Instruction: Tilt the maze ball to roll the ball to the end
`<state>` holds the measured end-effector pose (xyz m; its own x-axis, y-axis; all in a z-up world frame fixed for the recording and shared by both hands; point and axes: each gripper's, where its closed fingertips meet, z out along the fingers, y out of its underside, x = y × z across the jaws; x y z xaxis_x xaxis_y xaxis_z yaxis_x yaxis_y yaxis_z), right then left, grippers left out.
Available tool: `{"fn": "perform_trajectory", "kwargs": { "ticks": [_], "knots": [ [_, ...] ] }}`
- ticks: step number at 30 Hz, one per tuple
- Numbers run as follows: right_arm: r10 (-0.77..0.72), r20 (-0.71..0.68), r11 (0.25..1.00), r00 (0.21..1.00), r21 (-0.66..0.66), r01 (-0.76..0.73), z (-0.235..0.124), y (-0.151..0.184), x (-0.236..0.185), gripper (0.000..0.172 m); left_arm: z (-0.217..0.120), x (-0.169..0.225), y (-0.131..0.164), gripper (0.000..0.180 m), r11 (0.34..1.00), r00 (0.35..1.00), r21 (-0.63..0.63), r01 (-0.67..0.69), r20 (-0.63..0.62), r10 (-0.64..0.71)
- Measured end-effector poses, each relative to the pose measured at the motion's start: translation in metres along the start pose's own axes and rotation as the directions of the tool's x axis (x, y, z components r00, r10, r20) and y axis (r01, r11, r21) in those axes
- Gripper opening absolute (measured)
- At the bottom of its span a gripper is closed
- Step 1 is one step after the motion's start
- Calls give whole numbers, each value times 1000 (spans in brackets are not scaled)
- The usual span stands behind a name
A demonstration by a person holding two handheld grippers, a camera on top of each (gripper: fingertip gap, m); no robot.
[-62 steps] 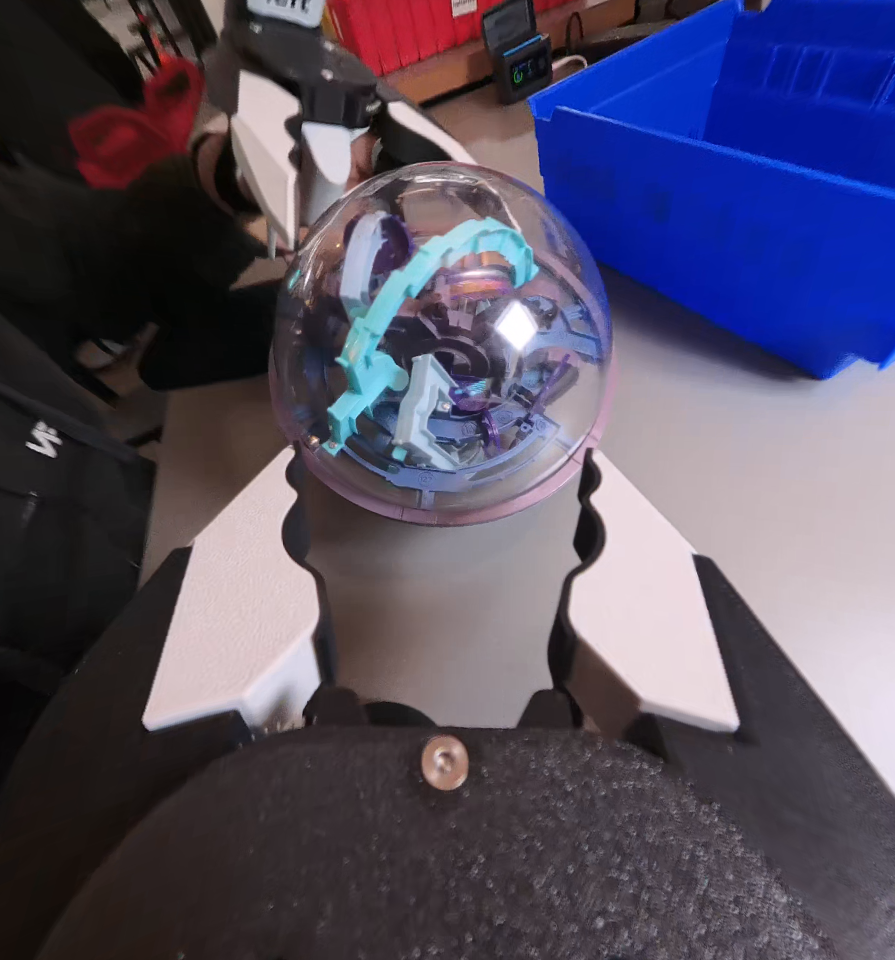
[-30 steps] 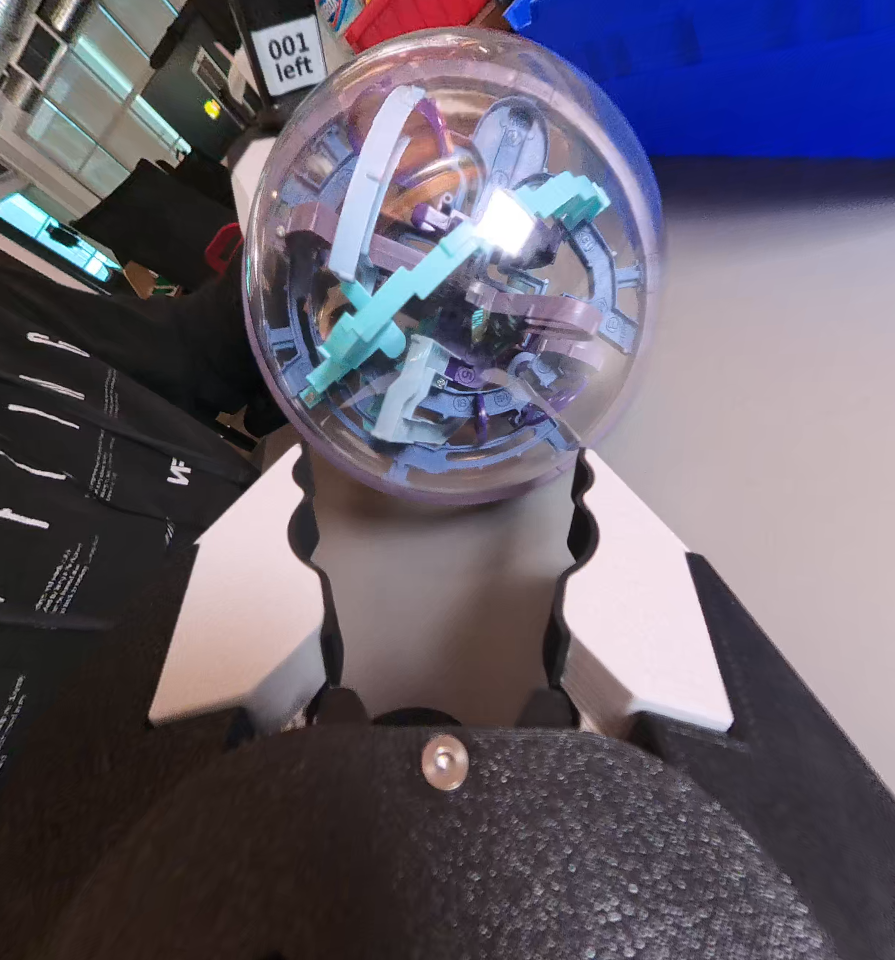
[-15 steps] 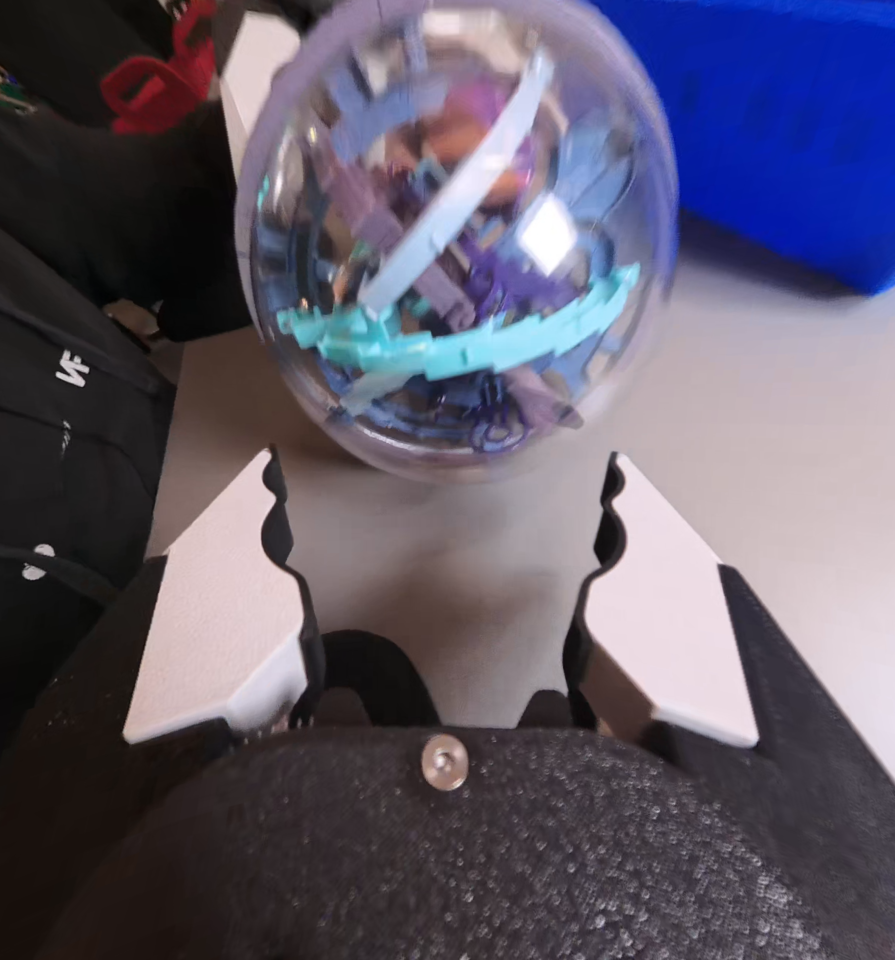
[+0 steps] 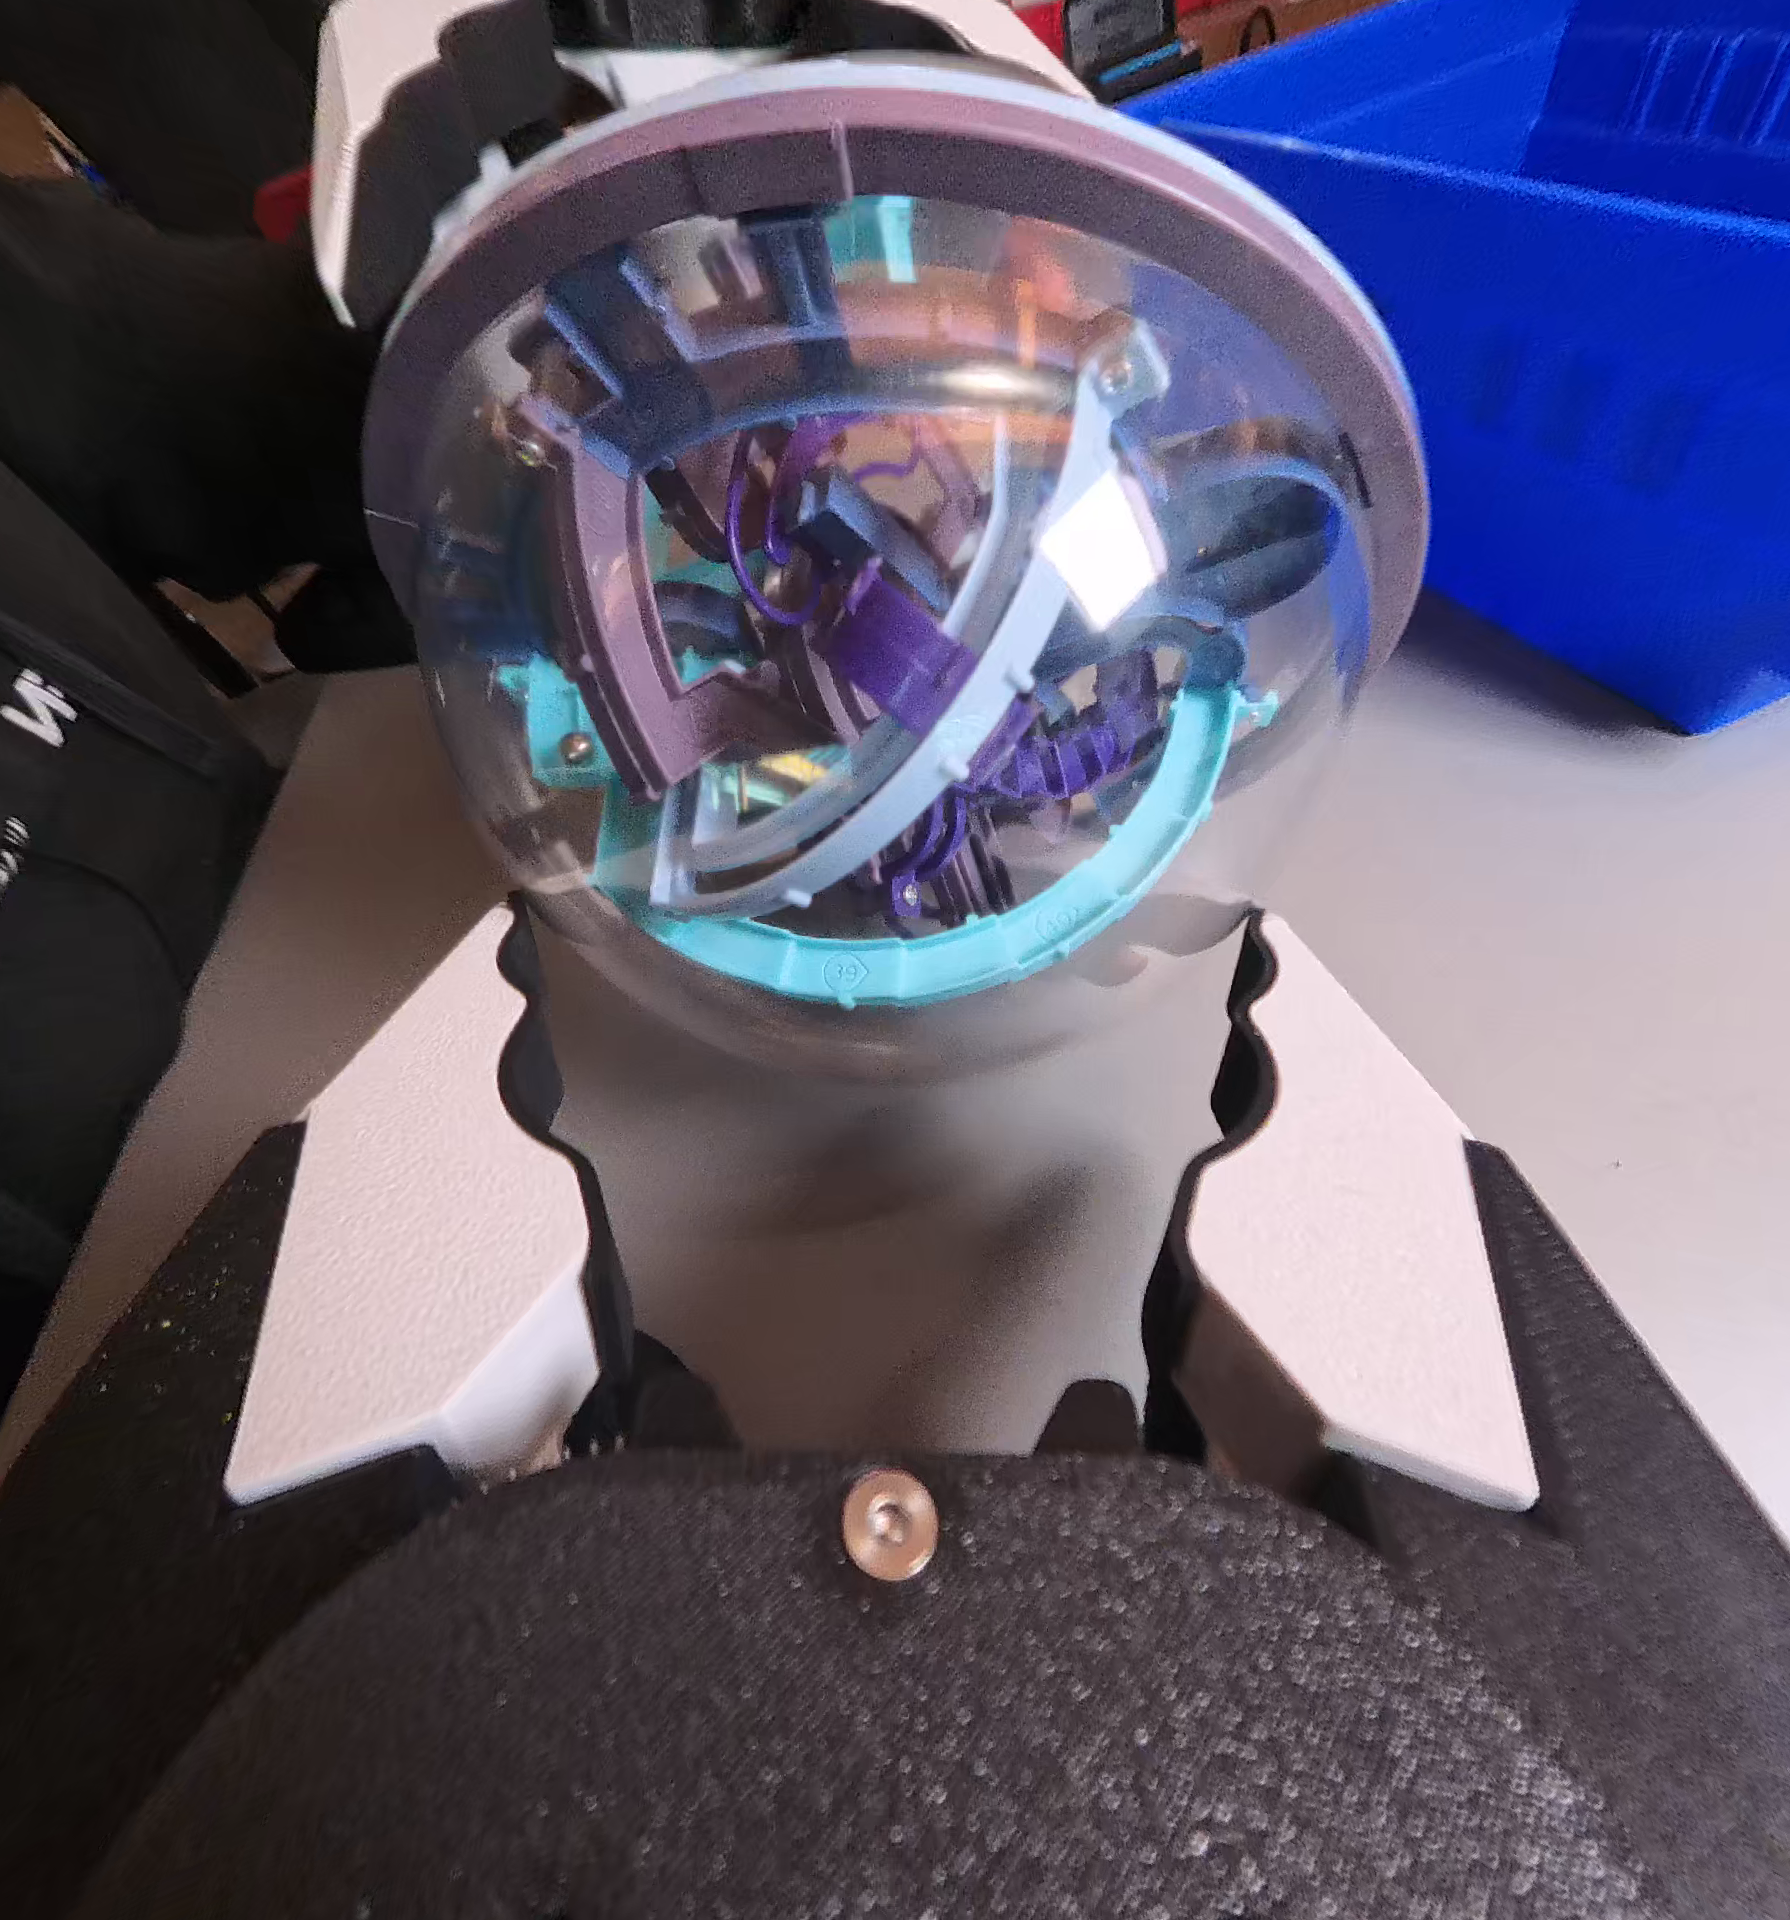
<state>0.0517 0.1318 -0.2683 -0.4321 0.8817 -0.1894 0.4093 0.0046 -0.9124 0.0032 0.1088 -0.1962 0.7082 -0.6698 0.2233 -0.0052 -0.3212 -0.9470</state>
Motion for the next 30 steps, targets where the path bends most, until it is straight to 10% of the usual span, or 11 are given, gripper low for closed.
{"fn": "perform_trajectory", "kwargs": {
  "ticks": [8,21,30],
  "knots": [
    [74,3,997,997,-22,-74,13,-1,-8,121,3,0,54,149,999,992,-44,11,127,-6],
    [-26,-103,998,994,53,32,10,-21,-10,103,-12,3,69,149,876,845,-73,476,-236,-479],
    [-46,-144,989,988,135,66,12,-33,3,107,-32,-26,47,143,963,968,101,250,-22,-249]
  ]
}}
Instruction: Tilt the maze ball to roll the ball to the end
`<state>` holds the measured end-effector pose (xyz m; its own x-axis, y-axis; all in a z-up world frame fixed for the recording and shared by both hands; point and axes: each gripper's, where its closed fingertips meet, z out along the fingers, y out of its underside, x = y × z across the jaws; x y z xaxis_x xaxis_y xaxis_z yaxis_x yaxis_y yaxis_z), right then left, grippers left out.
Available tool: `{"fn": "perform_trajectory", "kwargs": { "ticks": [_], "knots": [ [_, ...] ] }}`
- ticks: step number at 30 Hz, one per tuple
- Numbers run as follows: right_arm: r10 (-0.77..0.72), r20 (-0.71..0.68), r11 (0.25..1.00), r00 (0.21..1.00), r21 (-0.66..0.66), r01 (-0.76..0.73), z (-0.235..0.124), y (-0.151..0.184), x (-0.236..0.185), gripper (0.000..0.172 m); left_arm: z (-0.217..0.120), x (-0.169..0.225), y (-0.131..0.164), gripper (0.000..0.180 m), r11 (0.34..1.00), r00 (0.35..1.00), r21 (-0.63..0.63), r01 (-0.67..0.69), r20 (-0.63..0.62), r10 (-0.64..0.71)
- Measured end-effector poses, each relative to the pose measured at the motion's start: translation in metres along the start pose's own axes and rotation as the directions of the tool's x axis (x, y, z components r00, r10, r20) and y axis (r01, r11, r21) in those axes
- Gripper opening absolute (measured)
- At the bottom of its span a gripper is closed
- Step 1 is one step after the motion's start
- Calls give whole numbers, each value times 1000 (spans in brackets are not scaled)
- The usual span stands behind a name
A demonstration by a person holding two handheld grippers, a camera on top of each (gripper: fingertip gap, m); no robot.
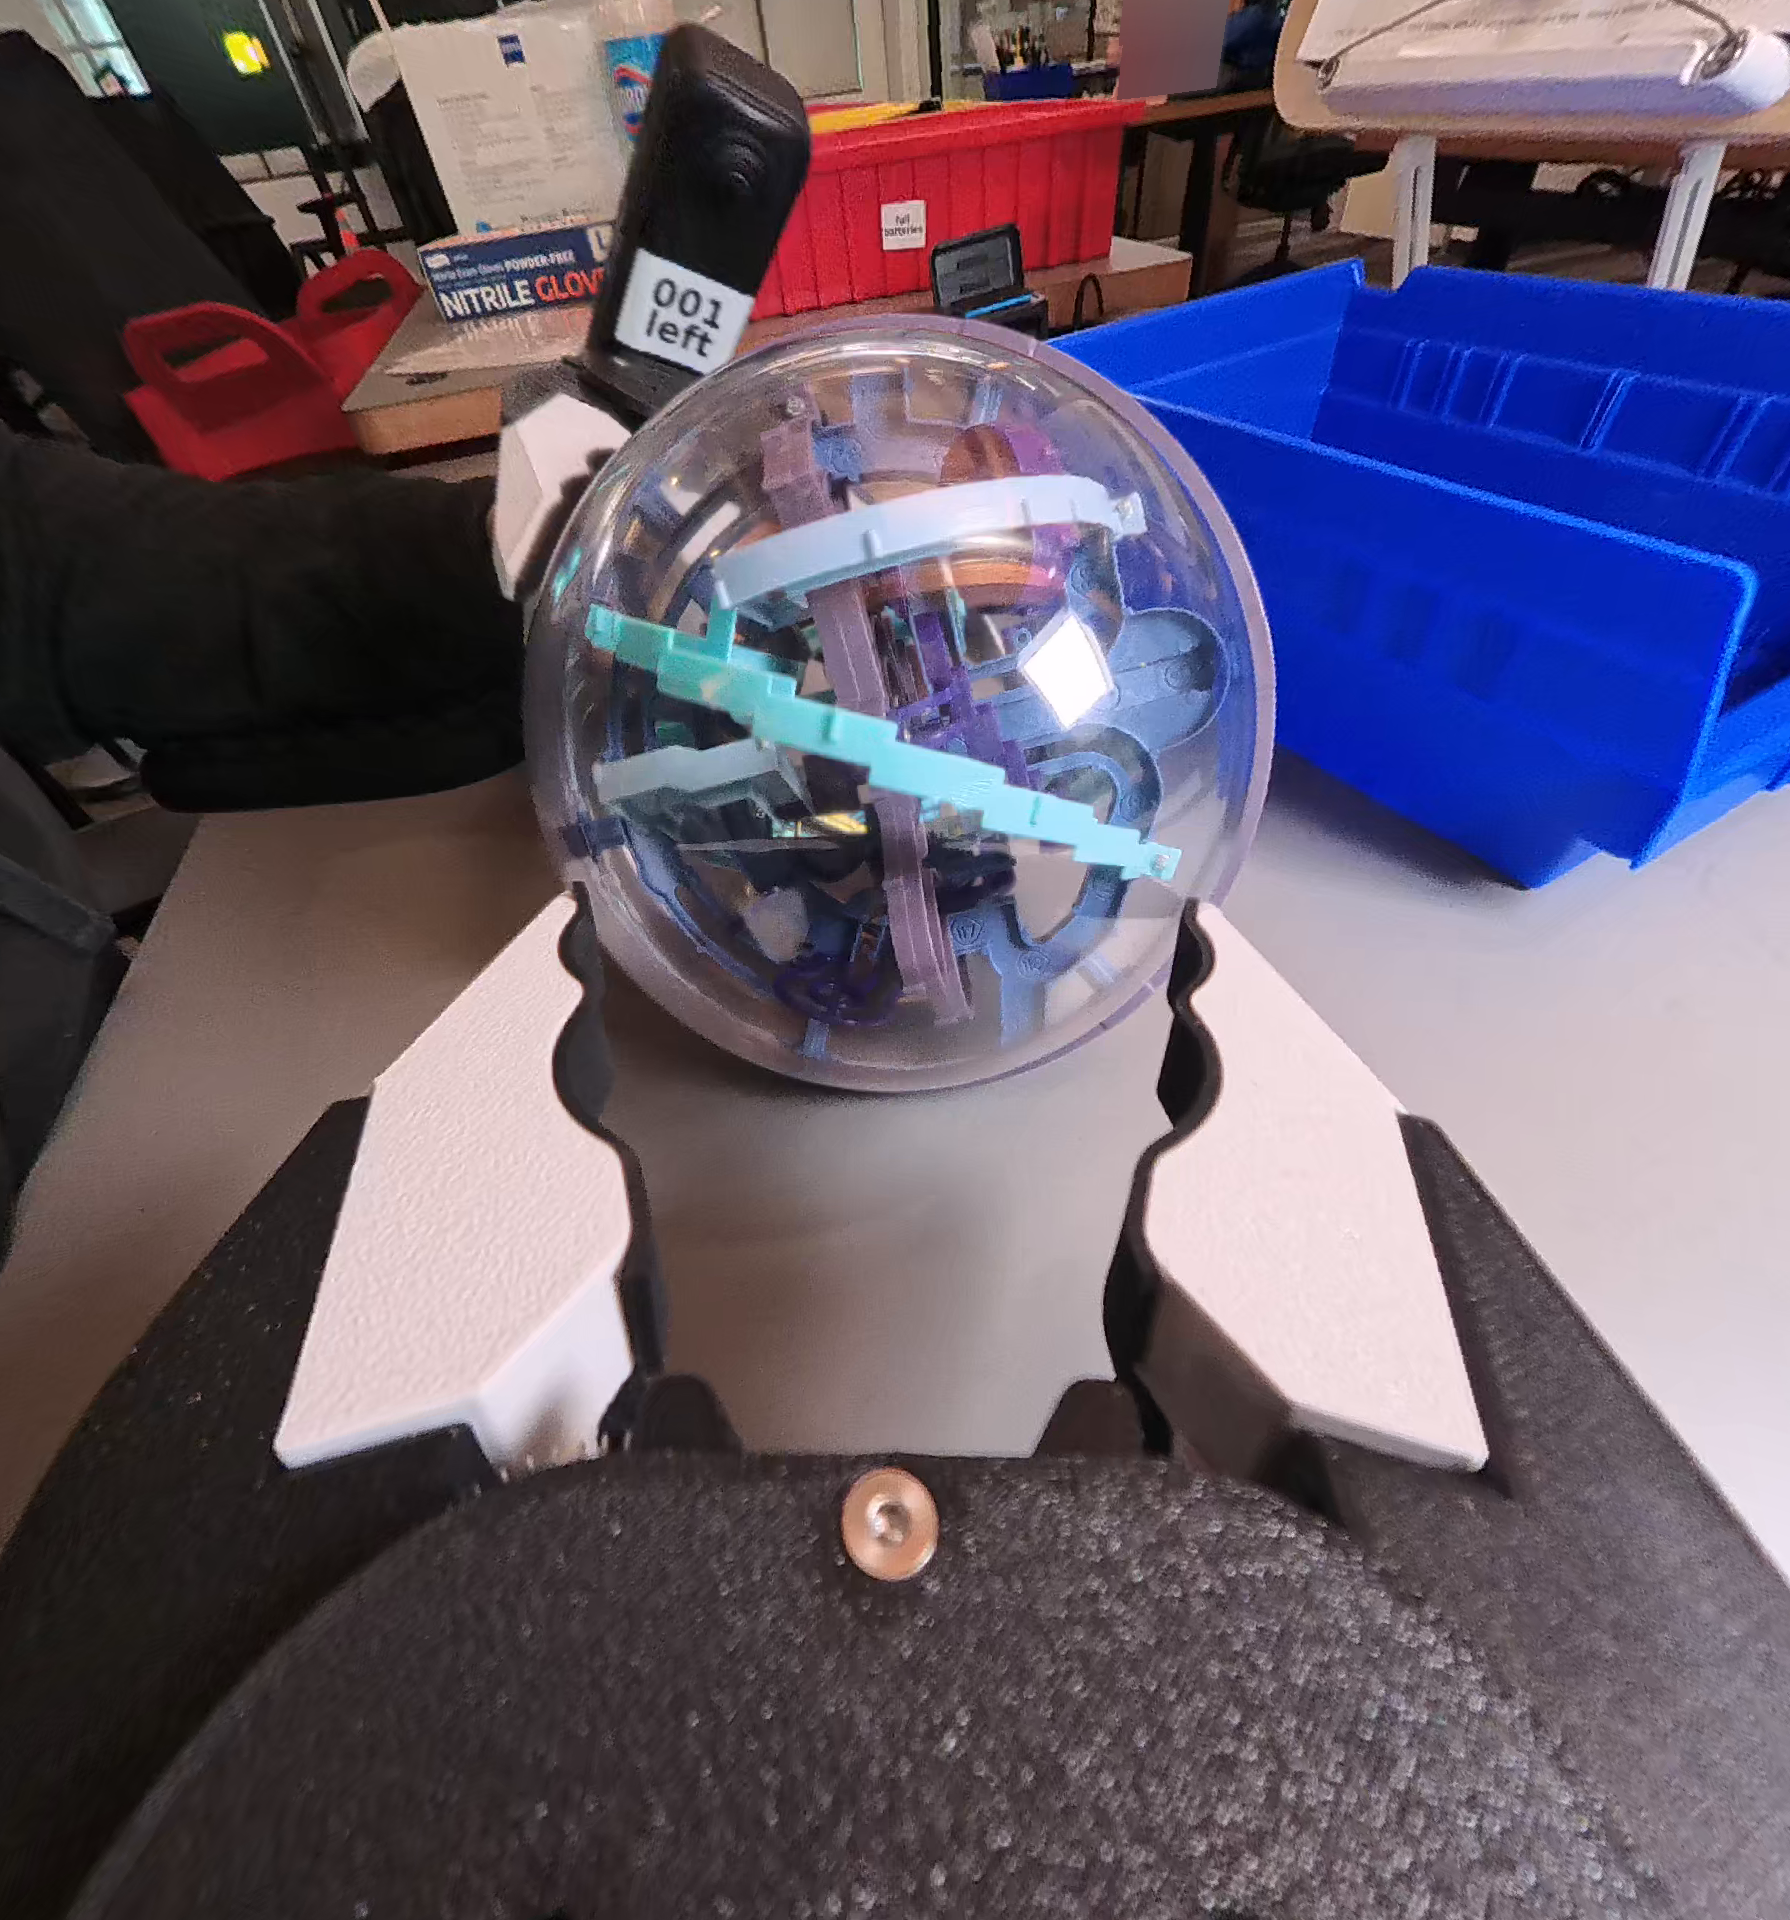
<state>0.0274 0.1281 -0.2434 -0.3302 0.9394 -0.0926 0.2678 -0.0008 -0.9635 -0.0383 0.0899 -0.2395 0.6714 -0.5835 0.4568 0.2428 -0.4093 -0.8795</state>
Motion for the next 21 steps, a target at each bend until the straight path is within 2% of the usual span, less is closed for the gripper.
{"fn": "perform_trajectory", "kwargs": {
  "ticks": [2,5,8,12,15,21],
  "knots": [
    [-23,-6,1000,1000,-5,23,3,0,4,107,-1,6,-7,143,998,999,28,-49,11,49],
    [-54,8,998,999,-17,54,11,3,9,111,5,1,-1,146,994,991,-13,-110,75,111],
    [-60,48,998,997,-15,60,20,4,7,119,7,-5,-1,139,995,991,-4,-95,90,95],
    [21,68,1000,997,-15,-20,25,-3,8,123,6,-9,1,139,995,994,17,100,50,-101],
    [135,88,990,987,-41,-131,25,-10,7,123,5,-8,4,139,963,963,15,270,-7,-269],
    [285,112,958,952,-71,-278,26,-13,5,123,3,-4,8,139,898,898,-33,439,-33,-440]
  ]
}}
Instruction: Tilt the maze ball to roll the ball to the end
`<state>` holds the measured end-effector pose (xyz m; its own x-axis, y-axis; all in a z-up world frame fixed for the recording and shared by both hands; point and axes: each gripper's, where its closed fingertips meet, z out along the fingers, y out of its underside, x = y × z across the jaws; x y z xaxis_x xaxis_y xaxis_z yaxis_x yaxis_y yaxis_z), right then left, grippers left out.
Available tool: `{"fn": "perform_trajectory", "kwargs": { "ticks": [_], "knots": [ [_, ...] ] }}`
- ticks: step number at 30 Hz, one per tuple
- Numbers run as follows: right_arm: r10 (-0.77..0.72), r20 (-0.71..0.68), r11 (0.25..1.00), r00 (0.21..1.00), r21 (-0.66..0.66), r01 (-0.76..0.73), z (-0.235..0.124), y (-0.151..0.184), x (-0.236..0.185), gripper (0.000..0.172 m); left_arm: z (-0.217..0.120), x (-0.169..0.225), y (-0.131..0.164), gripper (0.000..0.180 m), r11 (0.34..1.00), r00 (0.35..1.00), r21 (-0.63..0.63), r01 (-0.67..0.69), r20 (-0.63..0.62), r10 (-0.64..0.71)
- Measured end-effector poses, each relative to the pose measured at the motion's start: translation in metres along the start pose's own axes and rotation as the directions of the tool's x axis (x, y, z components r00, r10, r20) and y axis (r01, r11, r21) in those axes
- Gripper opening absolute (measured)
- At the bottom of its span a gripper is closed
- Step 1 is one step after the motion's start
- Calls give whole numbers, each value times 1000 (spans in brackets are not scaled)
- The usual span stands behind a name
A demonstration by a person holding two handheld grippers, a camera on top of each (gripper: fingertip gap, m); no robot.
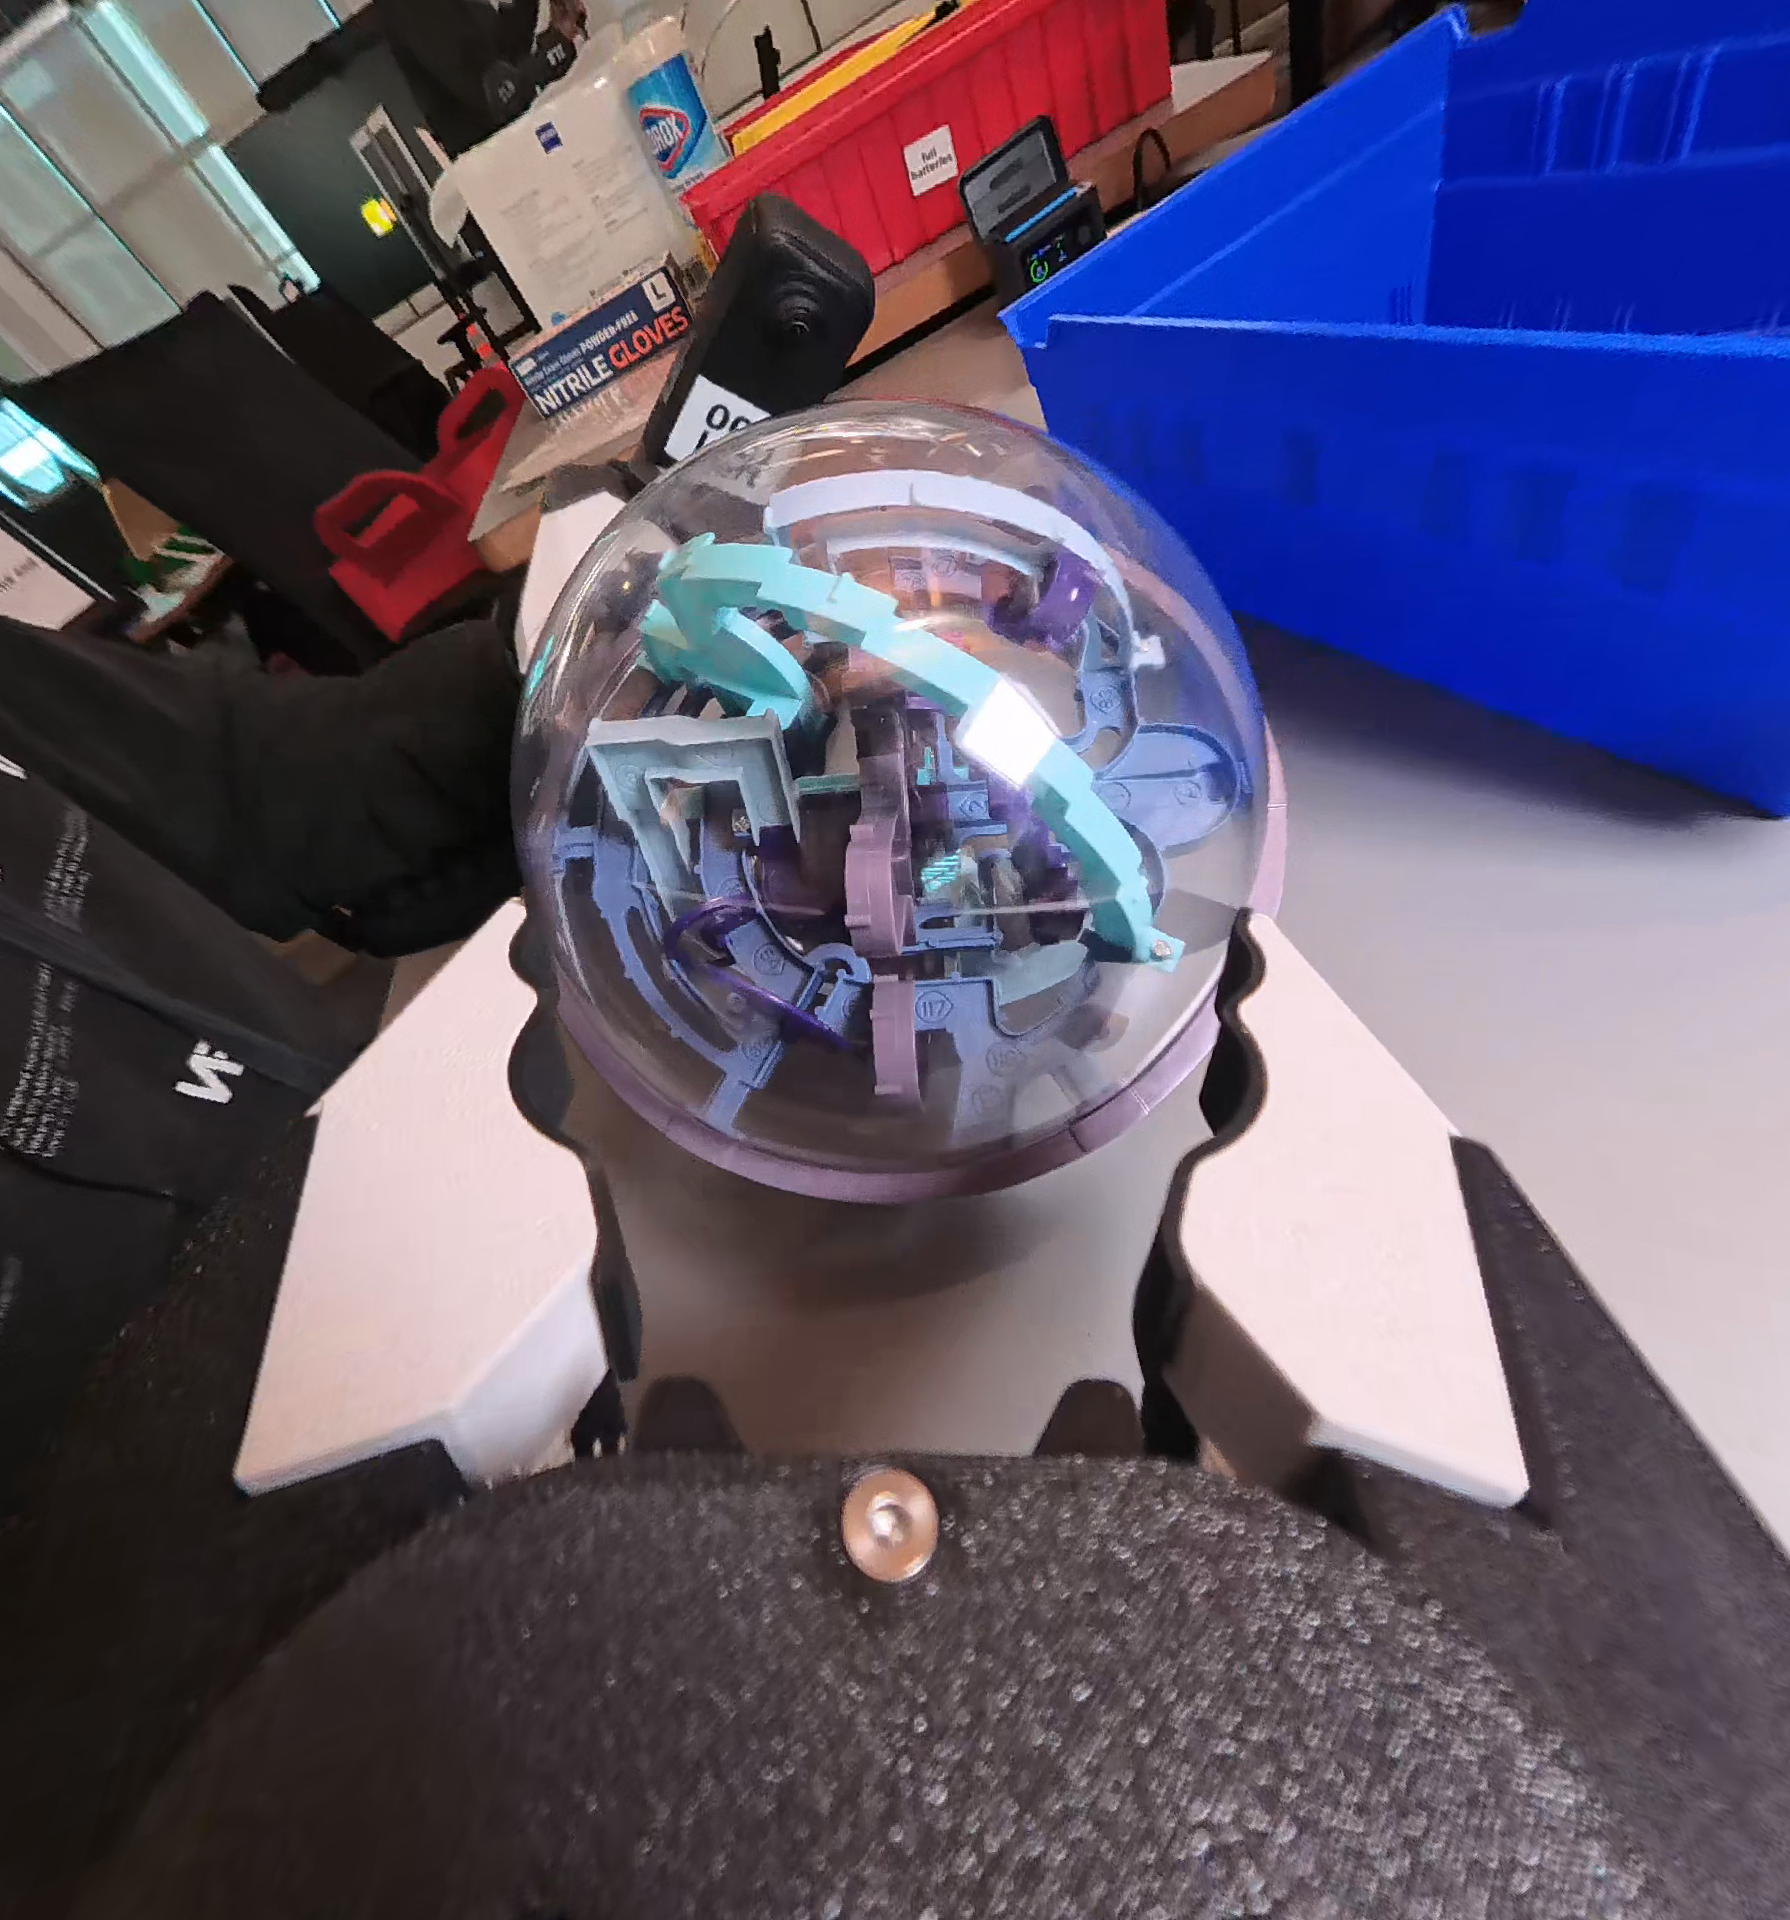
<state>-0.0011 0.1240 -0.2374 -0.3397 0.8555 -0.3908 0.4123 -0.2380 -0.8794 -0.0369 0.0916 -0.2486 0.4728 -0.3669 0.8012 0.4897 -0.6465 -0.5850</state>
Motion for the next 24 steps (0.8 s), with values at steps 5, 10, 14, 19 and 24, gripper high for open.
{"fn": "perform_trajectory", "kwargs": {
  "ticks": [5,10,14,19,24],
  "knots": [
    [-45,22,999,999,-5,45,1,8,-4,124,-2,4,2,139,995,993,-43,-87,80,90],
    [-37,35,999,999,24,36,-2,8,-10,123,-1,8,11,139,996,996,-75,-47,67,52],
    [7,17,1000,1000,0,-7,-8,6,-18,123,3,13,23,139,994,998,-95,47,-30,-50],
    [75,-17,996,997,-45,-75,-20,3,-26,124,15,24,36,139,982,974,-113,153,-149,-169],
    [98,-17,992,995,-81,-100,-31,0,-35,124,24,38,47,140,967,950,-161,196,-212,-228]
  ]
}}
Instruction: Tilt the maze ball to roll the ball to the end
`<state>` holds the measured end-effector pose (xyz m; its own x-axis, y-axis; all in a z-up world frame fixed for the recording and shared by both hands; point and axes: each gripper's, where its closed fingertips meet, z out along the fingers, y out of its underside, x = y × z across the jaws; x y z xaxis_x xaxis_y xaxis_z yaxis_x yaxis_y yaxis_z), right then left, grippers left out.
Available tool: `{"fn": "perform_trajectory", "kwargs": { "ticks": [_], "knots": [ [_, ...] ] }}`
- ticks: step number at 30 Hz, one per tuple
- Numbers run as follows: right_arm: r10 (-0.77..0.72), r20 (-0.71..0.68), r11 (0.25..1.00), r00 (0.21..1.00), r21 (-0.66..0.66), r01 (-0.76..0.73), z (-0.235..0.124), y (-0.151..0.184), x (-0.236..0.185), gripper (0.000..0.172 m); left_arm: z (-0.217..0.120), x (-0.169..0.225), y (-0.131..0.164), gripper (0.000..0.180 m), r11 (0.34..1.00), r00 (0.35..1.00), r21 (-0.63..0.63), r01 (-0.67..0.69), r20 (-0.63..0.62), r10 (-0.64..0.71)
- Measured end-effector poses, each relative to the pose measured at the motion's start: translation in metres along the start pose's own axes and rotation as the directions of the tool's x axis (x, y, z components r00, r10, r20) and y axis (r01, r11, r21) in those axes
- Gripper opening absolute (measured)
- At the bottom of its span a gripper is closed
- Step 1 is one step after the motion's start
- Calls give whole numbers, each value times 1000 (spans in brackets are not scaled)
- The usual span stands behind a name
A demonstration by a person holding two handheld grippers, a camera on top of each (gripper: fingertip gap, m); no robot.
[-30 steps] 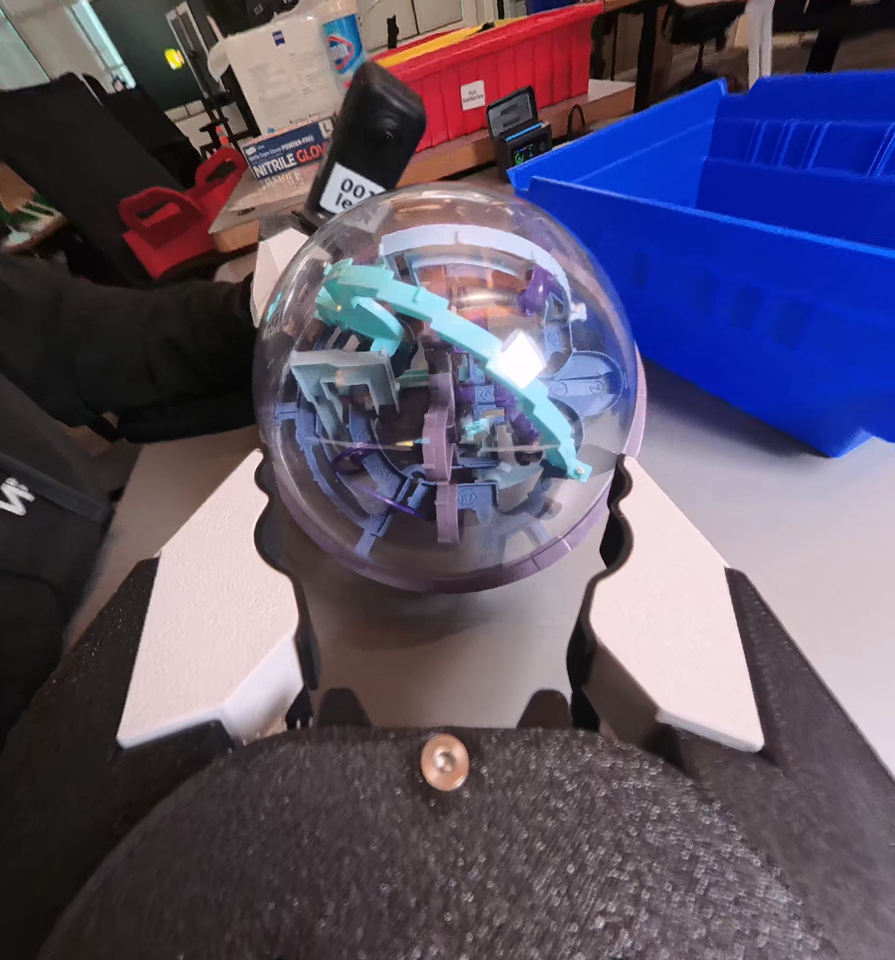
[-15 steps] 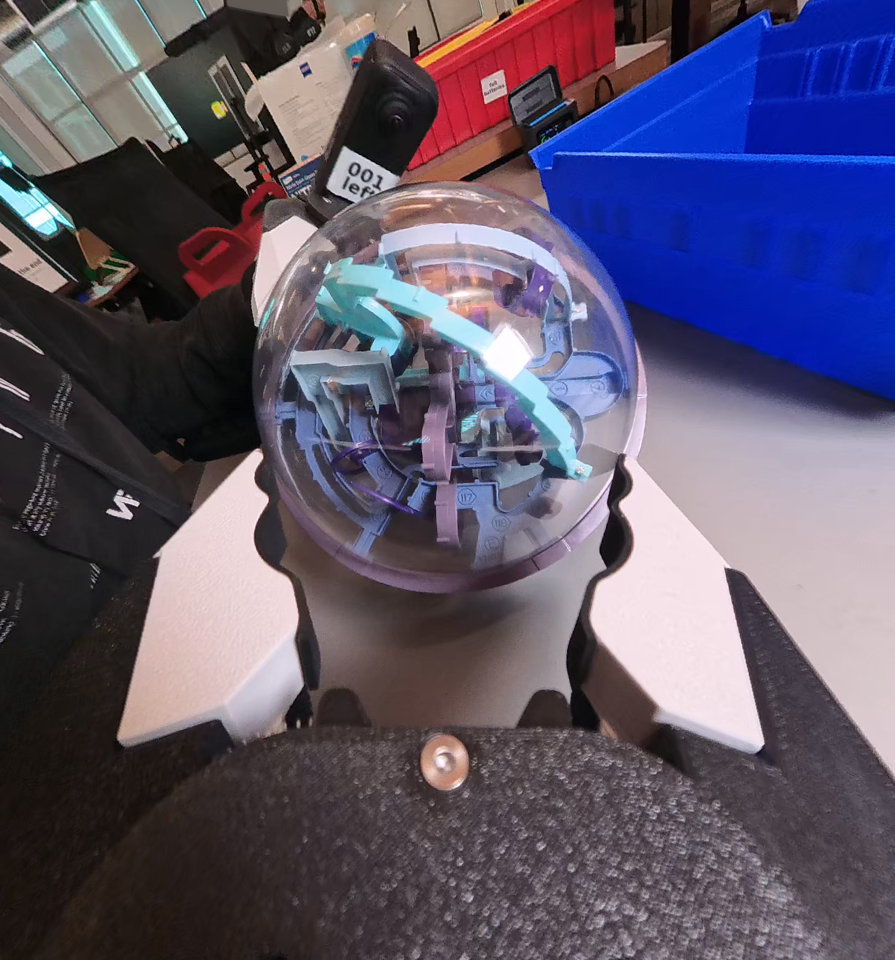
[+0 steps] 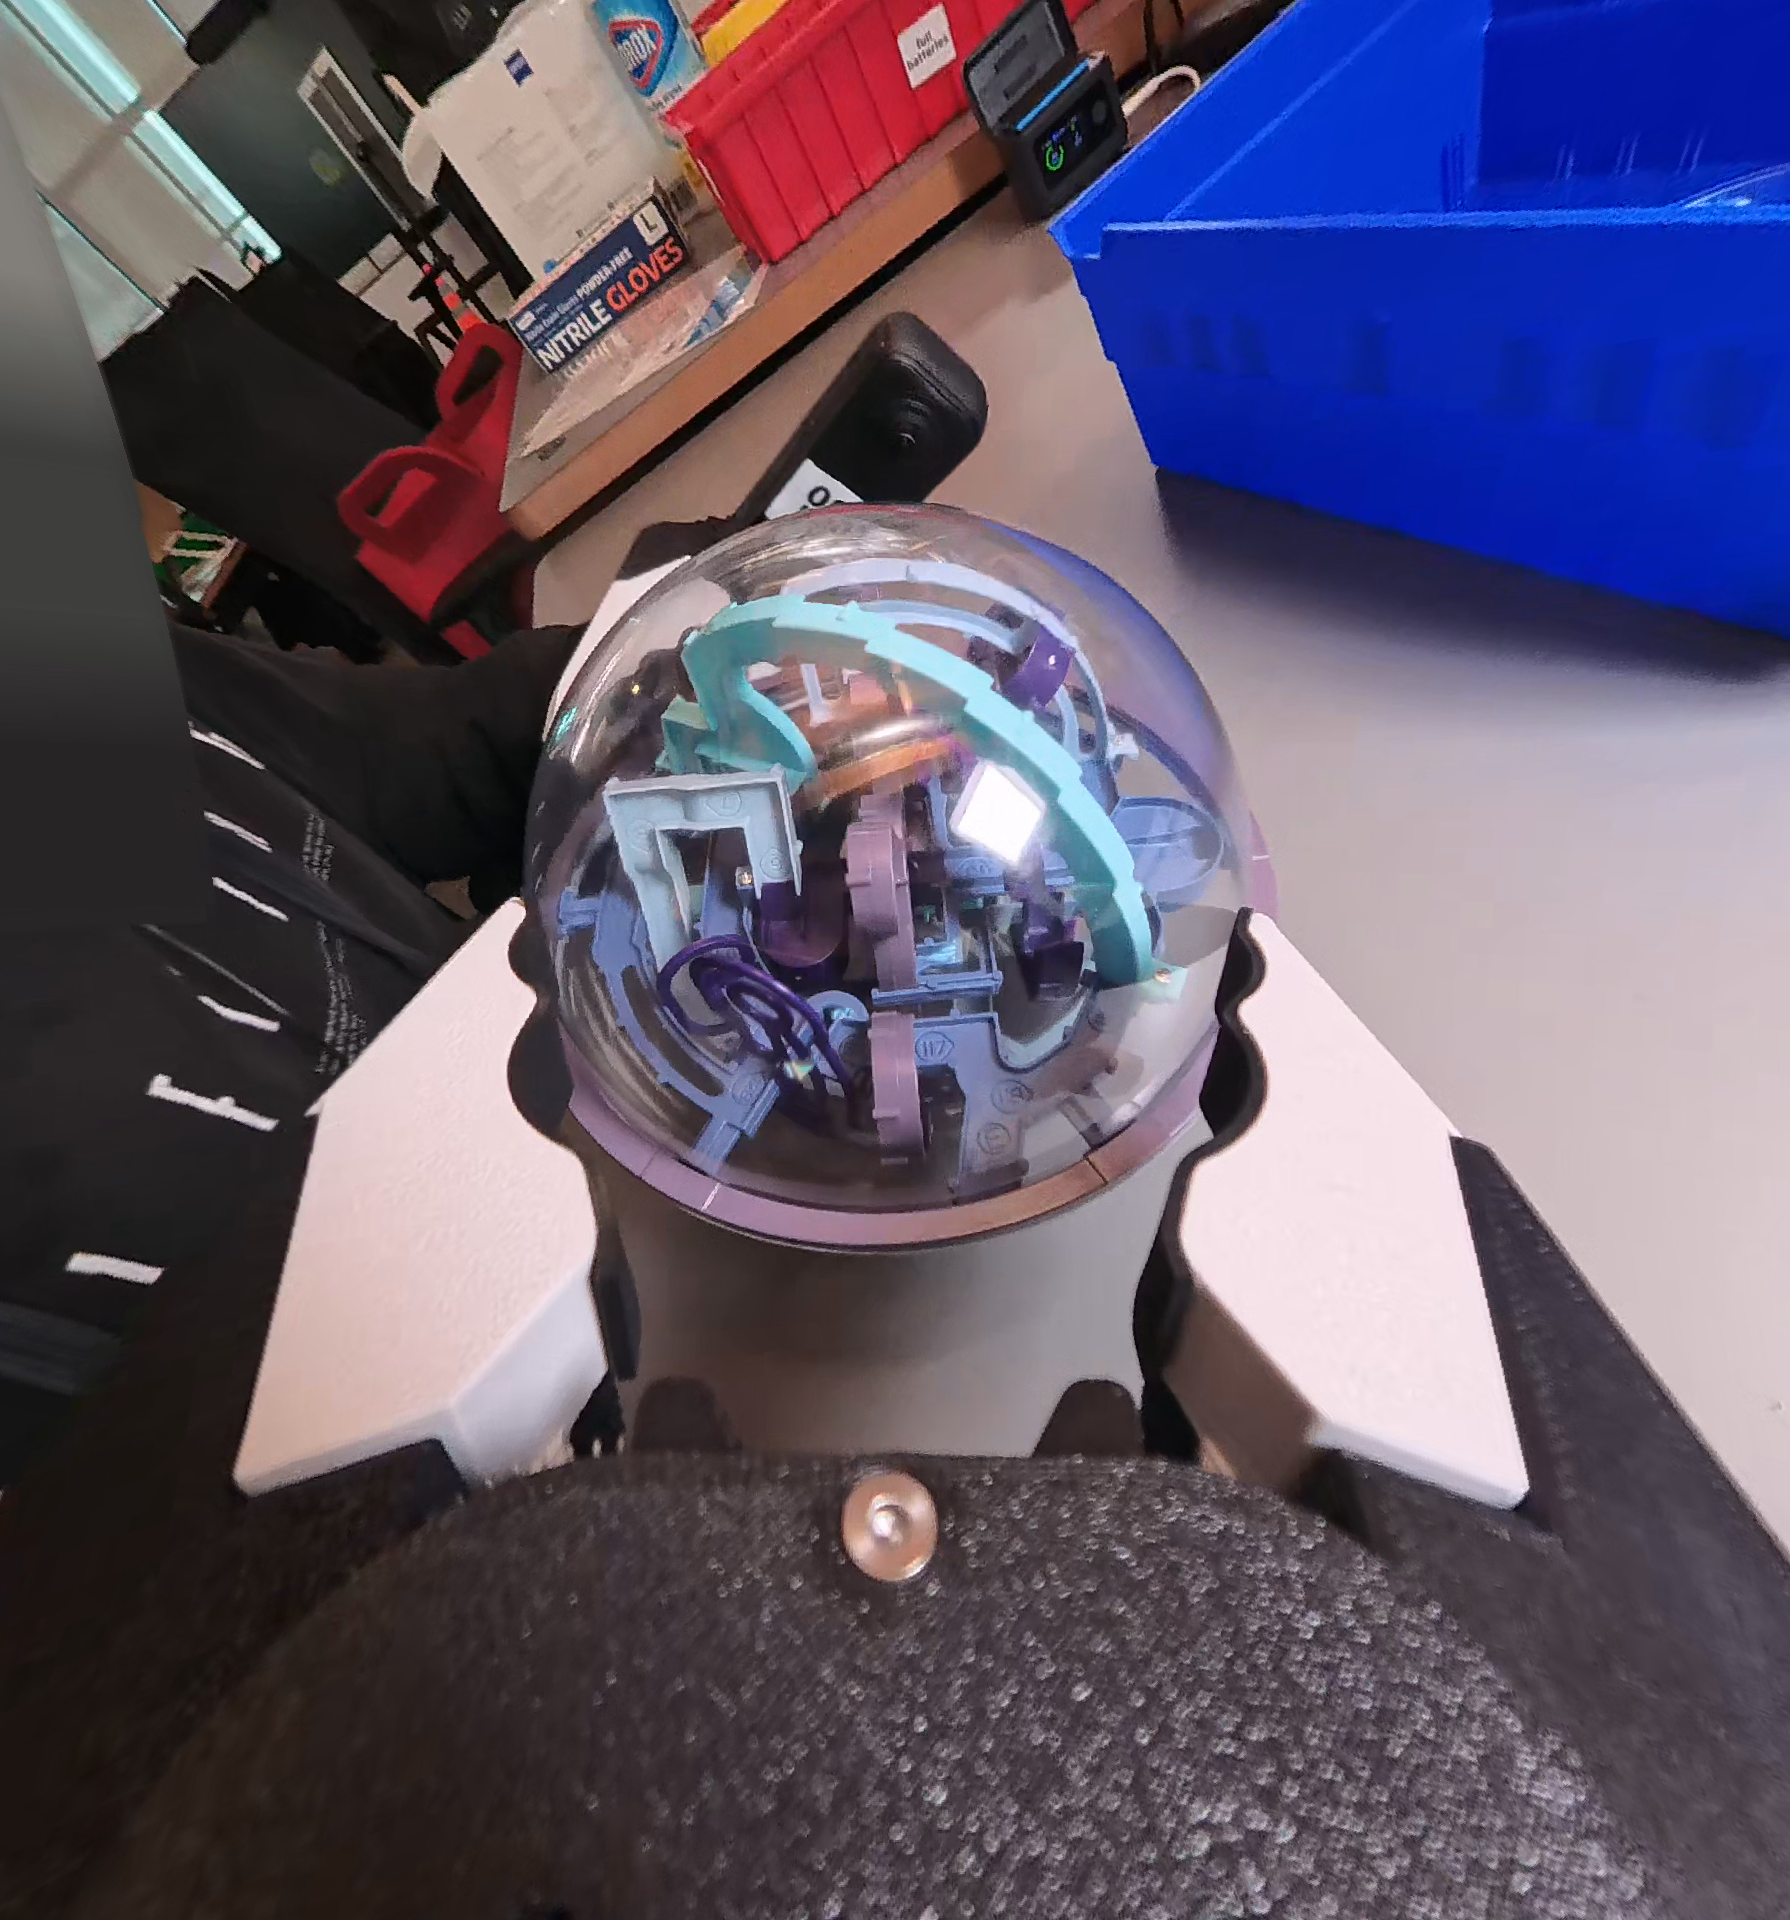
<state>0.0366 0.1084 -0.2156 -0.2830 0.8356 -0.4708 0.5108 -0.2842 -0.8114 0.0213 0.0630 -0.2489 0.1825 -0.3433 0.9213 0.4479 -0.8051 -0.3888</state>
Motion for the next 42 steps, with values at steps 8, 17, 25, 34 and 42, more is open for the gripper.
{"fn": "perform_trajectory", "kwargs": {
  "ticks": [8,17,25,34,42],
  "knots": [
    [-92,30,992,995,86,89,4,10,4,124,-5,-6,-6,140,992,978,4,-124,167,122],
    [-336,-66,933,939,113,342,27,11,11,127,-29,0,-34,140,858,773,-47,-511,410,483],
    [-514,-172,855,841,-18,519,56,21,31,133,-42,-4,-44,140,580,398,-291,-761,497,771],
    [-614,-242,783,752,-61,620,59,28,39,139,-31,9,-43,140,287,77,-417,-863,452,889],
    [-685,-273,722,675,-137,678,62,36,42,141,-26,15,-32,139,125,-94,-486,-865,401,911]
  ]
}}
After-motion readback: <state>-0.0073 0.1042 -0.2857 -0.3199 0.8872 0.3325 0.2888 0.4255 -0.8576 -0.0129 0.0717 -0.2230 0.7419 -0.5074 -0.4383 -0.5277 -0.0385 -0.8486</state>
